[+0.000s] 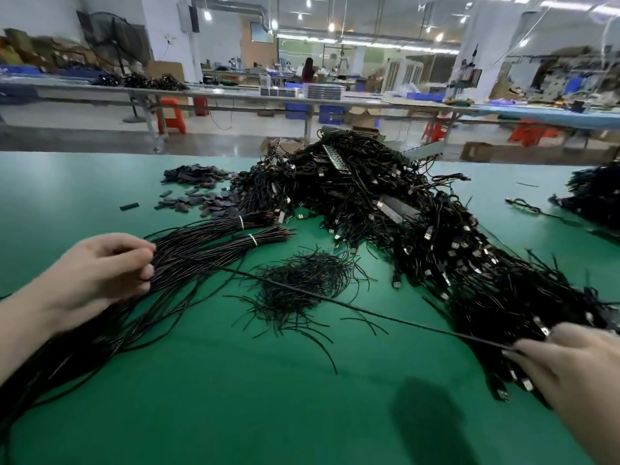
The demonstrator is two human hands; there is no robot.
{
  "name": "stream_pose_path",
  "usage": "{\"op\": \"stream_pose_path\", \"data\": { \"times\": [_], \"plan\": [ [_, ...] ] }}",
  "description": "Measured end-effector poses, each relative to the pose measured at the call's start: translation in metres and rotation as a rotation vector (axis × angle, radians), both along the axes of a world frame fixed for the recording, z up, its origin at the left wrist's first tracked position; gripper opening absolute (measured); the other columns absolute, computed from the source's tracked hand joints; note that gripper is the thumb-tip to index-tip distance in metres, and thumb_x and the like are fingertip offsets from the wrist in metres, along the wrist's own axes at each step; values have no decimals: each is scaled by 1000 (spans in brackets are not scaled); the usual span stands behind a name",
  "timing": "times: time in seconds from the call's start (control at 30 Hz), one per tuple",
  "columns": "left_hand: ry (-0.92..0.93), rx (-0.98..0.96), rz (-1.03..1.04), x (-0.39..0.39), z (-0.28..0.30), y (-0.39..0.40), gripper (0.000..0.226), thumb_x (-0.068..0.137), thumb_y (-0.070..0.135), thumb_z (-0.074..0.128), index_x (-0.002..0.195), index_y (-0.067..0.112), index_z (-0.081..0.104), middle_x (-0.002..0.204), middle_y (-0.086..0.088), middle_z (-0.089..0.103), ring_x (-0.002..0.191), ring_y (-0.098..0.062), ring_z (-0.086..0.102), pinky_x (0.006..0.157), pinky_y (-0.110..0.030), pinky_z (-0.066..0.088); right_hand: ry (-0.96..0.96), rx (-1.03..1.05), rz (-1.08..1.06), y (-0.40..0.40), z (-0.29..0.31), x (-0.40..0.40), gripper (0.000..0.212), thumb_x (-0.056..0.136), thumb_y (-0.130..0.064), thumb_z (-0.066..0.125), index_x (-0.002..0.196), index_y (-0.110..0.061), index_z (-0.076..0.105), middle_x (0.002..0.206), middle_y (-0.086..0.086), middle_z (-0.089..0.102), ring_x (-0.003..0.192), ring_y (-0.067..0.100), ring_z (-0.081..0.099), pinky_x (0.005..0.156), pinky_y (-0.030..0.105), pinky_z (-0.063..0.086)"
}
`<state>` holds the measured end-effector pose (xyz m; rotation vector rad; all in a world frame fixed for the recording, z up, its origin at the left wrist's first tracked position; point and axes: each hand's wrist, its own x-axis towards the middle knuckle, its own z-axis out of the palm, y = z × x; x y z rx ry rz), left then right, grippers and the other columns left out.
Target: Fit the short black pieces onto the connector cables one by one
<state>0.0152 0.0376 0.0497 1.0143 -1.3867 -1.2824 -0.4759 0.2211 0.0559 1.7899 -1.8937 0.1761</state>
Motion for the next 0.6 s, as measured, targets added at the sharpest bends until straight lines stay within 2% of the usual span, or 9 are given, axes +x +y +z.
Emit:
{"op": "stream_pose_path", "data": {
  "times": [0.1,0.17,0.2,0.27,0.3,0.37,0.43,0.5,0.6],
  "plan": [
    [405,145,-171,-77,23,5,44,36,41,100,63,22,70,63,6,64,62,-6,64,61,-22,56,-241,184,-71,36,-47,-16,79,97,-61,15,49,-25,66,53,-12,28,39,18,39,41,27,46],
    [647,219,-249,-123,35,13,30,53,37,95,69,23,73,69,7,64,68,-6,63,73,-22,55,-268,436,-152,40,-50,-7,71,86,-77,28,46,-30,63,58,-17,20,40,20,47,42,28,48],
    [703,227,-257,-144,40,17,22,64,38,88,74,23,75,73,7,64,70,-8,64,76,-24,54,-235,585,-212,35,-49,-2,71,66,-95,27,53,-36,64,60,-16,27,54,20,59,52,32,54],
    [678,214,-227,-179,49,23,21,78,44,71,85,25,77,78,6,66,76,-12,67,75,-27,55,-267,648,-261,23,-47,12,111,26,-102,-9,89,-48,64,92,-14,50,100,13,62,91,31,52],
    [642,211,-213,-193,52,26,26,81,46,66,90,24,77,81,5,68,79,-13,68,74,-28,57,-330,681,-282,18,-39,23,117,26,-99,-7,111,-51,58,114,-12,51,113,9,55,101,29,46],
    [564,197,-229,-213,52,28,32,83,49,60,93,25,78,90,4,72,85,-15,71,75,-29,58,-456,613,-201,2,-21,54,98,51,-95,19,135,-51,41,137,-15,41,116,1,51,101,25,44],
    [479,165,-258,-225,46,29,37,82,52,57,95,26,79,102,3,74,94,-14,71,81,-29,58,-634,377,-16,-21,-8,85,84,60,-88,32,136,-54,37,131,-24,44,105,-5,50,93,18,43],
    [391,142,-294,-231,40,28,40,82,57,53,99,30,78,112,2,73,104,-13,69,88,-32,54,-865,158,212,-47,2,111,74,68,-80,39,134,-48,47,118,-30,50,102,-8,49,90,15,42],
    [288,91,-329,-232,35,23,45,83,63,50,105,34,75,117,1,72,110,-12,66,88,-33,47,-1042,52,402,-84,19,136,29,89,-44,59,113,-31,69,90,-28,63,89,-6,58,75,10,44]
  ]
}}
